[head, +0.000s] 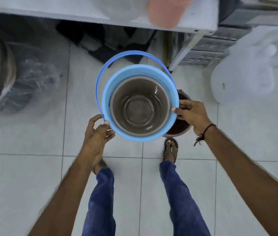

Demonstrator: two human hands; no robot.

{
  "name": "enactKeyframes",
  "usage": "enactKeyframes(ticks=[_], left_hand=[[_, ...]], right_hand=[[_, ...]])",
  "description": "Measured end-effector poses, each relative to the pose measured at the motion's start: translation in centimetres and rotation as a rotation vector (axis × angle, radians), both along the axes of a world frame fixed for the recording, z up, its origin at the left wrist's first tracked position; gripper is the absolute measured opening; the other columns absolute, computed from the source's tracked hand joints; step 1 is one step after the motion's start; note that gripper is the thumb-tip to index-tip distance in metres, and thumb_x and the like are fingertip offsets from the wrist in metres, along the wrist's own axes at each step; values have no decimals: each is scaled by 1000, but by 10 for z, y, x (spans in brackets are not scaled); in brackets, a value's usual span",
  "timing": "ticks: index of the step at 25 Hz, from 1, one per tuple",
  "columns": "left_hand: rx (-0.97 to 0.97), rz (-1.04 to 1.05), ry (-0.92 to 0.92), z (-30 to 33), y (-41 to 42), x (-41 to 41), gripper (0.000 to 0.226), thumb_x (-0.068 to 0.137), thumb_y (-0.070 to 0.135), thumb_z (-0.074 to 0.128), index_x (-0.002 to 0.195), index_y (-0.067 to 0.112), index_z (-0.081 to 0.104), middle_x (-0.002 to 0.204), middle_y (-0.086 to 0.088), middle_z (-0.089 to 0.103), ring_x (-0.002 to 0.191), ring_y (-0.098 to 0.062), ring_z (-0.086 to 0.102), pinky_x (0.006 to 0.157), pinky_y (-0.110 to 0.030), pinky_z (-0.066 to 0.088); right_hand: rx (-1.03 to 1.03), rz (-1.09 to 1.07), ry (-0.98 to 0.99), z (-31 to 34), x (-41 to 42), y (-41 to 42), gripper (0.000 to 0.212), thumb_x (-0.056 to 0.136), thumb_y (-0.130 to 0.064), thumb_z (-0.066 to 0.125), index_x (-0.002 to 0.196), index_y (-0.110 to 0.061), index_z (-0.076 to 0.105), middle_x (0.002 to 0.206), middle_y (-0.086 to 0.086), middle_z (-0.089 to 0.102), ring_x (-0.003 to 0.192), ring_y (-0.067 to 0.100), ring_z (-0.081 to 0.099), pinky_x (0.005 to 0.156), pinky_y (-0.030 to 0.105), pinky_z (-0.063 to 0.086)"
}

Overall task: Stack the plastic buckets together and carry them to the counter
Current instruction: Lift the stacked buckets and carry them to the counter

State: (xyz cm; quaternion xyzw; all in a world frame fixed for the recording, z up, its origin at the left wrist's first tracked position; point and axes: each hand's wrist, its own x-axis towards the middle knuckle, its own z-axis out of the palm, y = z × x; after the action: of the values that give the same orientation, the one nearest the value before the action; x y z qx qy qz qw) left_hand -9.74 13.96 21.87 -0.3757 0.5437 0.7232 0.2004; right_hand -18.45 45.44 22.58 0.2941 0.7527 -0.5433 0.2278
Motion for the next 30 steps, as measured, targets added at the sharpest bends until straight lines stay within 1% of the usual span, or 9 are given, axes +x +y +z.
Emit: enactKeyframes(ticks=[3, 6, 10, 13, 17, 21, 25, 27, 30], left_hand=[[46, -47, 51, 7, 72, -12, 29, 99, 22, 62, 127, 24, 54, 98, -18, 62, 82, -24, 60, 95, -43, 55], [42, -100, -3, -13, 139, -13, 35, 99, 20, 62, 132, 18, 52, 98, -18, 59, 81, -23, 60, 98, -47, 53], [-22, -95, -154, -67, 197, -9, 30, 98, 18, 64, 126, 20, 55, 92, -14, 66, 87, -23, 65, 101, -49, 52], [-56, -65, -269, -125, 223, -12, 38, 97, 17, 65, 133, 19, 53, 105, -14, 69, 95, -25, 66, 101, -48, 52], [-125, -24, -381, -188, 235, -15, 46, 95, 16, 67, 137, 23, 50, 121, -15, 66, 108, -28, 65, 95, -42, 52], [-115, 66, -459, -233, 248, 1, 47, 98, 39, 58, 143, 32, 45, 142, -6, 53, 127, -28, 52, 108, -51, 43], [210, 88, -425, -248, 269, 31, 51, 97, 57, 49, 140, 29, 47, 138, -3, 55, 126, -27, 53, 107, -54, 41], [210, 70, -410, -246, 272, 35, 53, 95, 53, 57, 141, 31, 44, 138, -2, 55, 125, -27, 55, 102, -55, 45], [205, 49, -440, -235, 258, 35, 60, 93, 49, 63, 145, 32, 38, 139, -7, 53, 126, -33, 54, 105, -58, 44]], right_hand=[[35, -21, 35, 26, 3, 80, 33, 76, -9, 81, 108, -9, 74, 95, 5, 74, 80, 16, 70, 72, 26, 60], [102, -58, 3, 11, 13, 147, 32, 75, -11, 82, 106, -11, 75, 96, 7, 73, 80, 19, 68, 73, 31, 58], [177, -117, -83, -62, 23, 186, 33, 74, -11, 82, 106, -11, 74, 95, 6, 72, 79, 20, 65, 75, 35, 59], [198, -141, -161, -137, 26, 198, 33, 72, -12, 83, 104, -13, 75, 92, 2, 72, 79, 18, 65, 87, 45, 58], [210, -148, -290, -211, 26, 200, 34, 71, -17, 83, 104, -15, 76, 92, 2, 74, 88, 18, 67, 93, 42, 56], [250, -196, -305, -246, 24, 197, 23, 67, -29, 85, 87, -21, 78, 69, -10, 67, 88, 23, 70, 86, 41, 58], [80, -353, -398, -255, 16, 195, 45, 69, -13, 85, 105, -23, 60, 95, 6, 70, 95, 27, 70, 79, 42, 60], [-11, -304, -465, -249, 11, 196, 54, 74, -2, 80, 119, -19, 58, 113, 11, 68, 98, 26, 67, 87, 44, 58], [-80, -263, -493, -229, 4, 186, 58, 78, 4, 75, 130, -13, 56, 118, 7, 66, 101, 22, 63, 88, 41, 55]])
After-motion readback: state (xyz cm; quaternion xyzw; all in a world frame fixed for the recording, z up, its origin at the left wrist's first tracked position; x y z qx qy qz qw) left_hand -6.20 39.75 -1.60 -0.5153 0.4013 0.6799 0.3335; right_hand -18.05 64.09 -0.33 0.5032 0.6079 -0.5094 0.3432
